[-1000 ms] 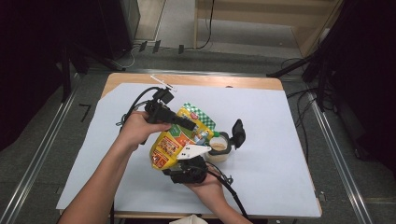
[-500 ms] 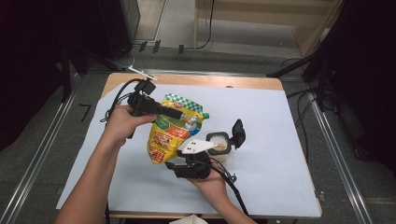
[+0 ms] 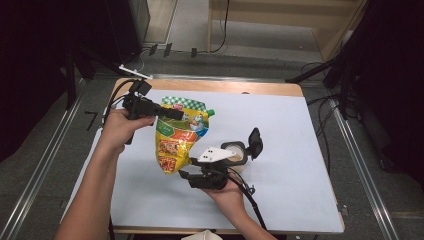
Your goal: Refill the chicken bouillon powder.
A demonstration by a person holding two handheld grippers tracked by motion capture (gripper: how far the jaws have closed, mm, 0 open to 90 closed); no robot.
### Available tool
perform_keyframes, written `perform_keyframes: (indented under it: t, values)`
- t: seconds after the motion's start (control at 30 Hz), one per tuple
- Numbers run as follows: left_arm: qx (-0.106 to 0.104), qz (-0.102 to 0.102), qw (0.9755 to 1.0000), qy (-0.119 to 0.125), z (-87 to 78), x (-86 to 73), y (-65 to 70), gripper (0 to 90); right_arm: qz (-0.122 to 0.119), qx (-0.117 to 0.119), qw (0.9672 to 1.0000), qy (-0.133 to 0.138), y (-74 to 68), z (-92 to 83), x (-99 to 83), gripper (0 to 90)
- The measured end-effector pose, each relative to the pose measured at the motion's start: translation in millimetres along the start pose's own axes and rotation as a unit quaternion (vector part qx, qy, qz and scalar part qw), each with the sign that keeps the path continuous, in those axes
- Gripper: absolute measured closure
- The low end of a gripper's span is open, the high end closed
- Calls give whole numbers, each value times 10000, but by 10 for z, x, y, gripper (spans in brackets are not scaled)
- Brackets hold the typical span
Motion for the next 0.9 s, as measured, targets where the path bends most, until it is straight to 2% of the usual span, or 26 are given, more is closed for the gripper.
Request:
perform_keyframes:
  t: [0.27, 0.33, 0.63, 0.77, 0.9]
  values:
    - [56, 18, 10000, 60, -99, -4, 8, 900, 81, 1, 10000, 35, 35, -18, 18, 473]
    - [198, -6, 9998, 80, -122, -8, -13, 900, 123, 53, 9999, 58, 48, -30, 26, 474]
    - [526, -104, 9981, 303, -230, -6, -209, 900, 85, 63, 9999, -36, 43, -8, 6, 475]
    - [596, -96, 9972, 438, -242, 11, -281, 900, 72, 70, 9999, -74, 38, 5, -4, 475]
    - [703, 0, 9965, 459, -204, 27, -338, 900, 57, 74, 9999, -105, 28, 19, -17, 475]
Point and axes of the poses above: each handheld gripper's, and its own axes: z roughly forward along the jaws, x roughly out of its top, y roughly to its right, the point moved 3 cm from there along z, roughly forward along the jaws, and after that the axes turned 13 degrees about -x, right-handed, at the moved point
